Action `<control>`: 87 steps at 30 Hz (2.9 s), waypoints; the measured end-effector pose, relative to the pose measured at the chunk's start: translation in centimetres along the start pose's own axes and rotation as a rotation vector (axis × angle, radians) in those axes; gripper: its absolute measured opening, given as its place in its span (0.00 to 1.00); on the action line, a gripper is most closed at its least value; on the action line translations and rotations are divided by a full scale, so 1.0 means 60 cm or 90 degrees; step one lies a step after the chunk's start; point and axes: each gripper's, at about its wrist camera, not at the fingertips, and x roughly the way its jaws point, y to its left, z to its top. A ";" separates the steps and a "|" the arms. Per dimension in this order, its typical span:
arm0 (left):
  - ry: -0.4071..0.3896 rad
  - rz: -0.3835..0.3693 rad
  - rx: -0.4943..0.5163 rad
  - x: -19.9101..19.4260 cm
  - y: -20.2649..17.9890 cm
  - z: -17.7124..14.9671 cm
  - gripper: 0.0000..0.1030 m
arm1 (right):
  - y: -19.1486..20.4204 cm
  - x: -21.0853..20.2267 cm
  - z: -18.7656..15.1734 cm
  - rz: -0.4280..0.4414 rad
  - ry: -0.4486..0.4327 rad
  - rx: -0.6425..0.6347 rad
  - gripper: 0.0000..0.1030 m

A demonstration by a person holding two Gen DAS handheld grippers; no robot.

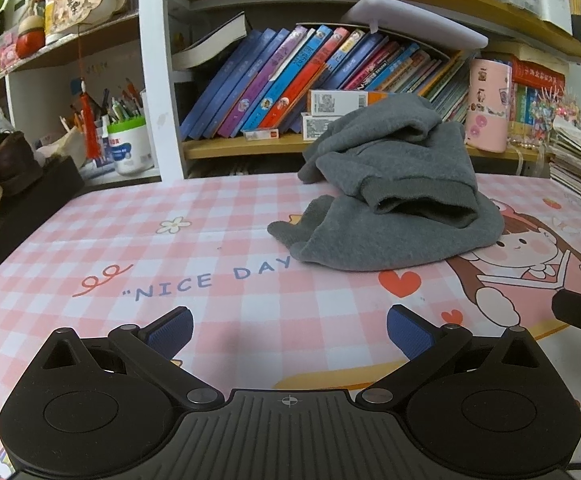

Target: Fold clothes

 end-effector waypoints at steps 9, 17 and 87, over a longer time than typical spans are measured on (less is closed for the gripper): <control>0.036 -0.015 0.015 0.014 -0.010 0.001 1.00 | 0.003 -0.009 -0.001 -0.019 -0.021 -0.003 1.00; 0.023 -0.027 0.055 0.007 -0.026 -0.002 1.00 | 0.003 -0.016 0.000 0.011 -0.035 -0.012 1.00; -0.134 -0.074 0.102 0.148 -0.027 0.166 0.14 | -0.068 0.097 0.048 0.170 0.003 0.132 0.67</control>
